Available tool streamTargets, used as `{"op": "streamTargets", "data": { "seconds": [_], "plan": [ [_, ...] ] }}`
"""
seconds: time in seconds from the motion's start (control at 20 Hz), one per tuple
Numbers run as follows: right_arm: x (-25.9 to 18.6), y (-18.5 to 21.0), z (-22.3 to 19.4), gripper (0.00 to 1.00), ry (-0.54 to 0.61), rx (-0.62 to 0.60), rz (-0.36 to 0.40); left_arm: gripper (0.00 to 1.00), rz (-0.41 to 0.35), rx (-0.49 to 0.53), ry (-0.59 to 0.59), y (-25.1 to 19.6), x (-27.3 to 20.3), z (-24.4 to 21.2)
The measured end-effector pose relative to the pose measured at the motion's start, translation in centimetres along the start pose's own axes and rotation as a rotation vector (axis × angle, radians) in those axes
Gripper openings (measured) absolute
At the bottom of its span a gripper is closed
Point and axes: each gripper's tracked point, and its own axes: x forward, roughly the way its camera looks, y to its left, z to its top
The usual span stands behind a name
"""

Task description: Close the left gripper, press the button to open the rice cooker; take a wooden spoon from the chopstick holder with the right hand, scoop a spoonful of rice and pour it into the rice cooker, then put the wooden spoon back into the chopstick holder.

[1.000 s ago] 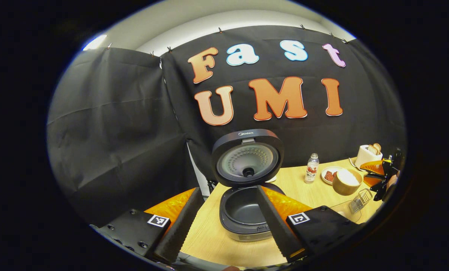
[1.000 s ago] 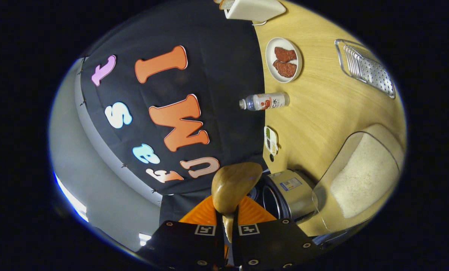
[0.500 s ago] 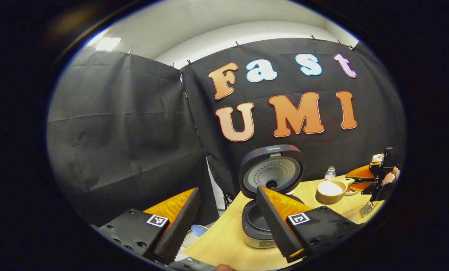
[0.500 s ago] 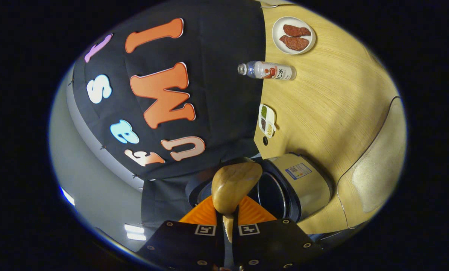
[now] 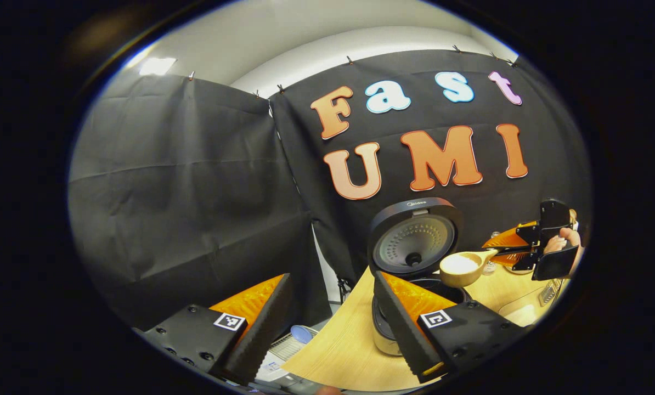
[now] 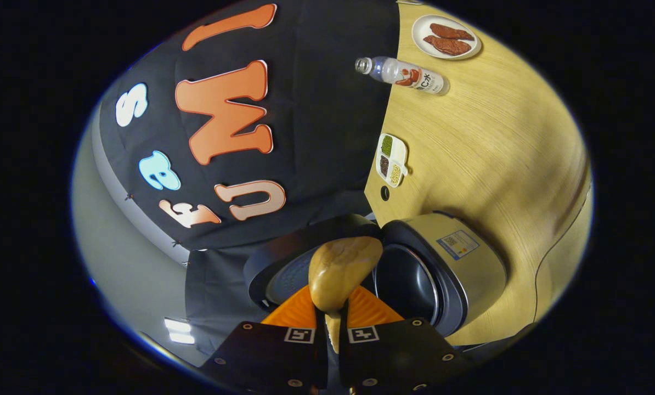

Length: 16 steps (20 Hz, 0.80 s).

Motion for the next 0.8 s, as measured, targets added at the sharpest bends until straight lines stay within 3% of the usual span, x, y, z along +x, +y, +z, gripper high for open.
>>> {"op": "streamTargets", "data": {
  "seconds": [0.75, 0.8],
  "plan": [
    [4.1, 0.1, -1.4, 0.08, -0.020, -0.447, -0.154, 1.00, 0.011, 0.002, 0.060, 2.3, 0.1, -3.0],
    [4.1, 0.0, -1.3, 0.08, -0.026, -0.485, -0.166, 0.94, 0.010, 0.001, 0.061, 2.3, 0.1, -3.1]
  ]
}}
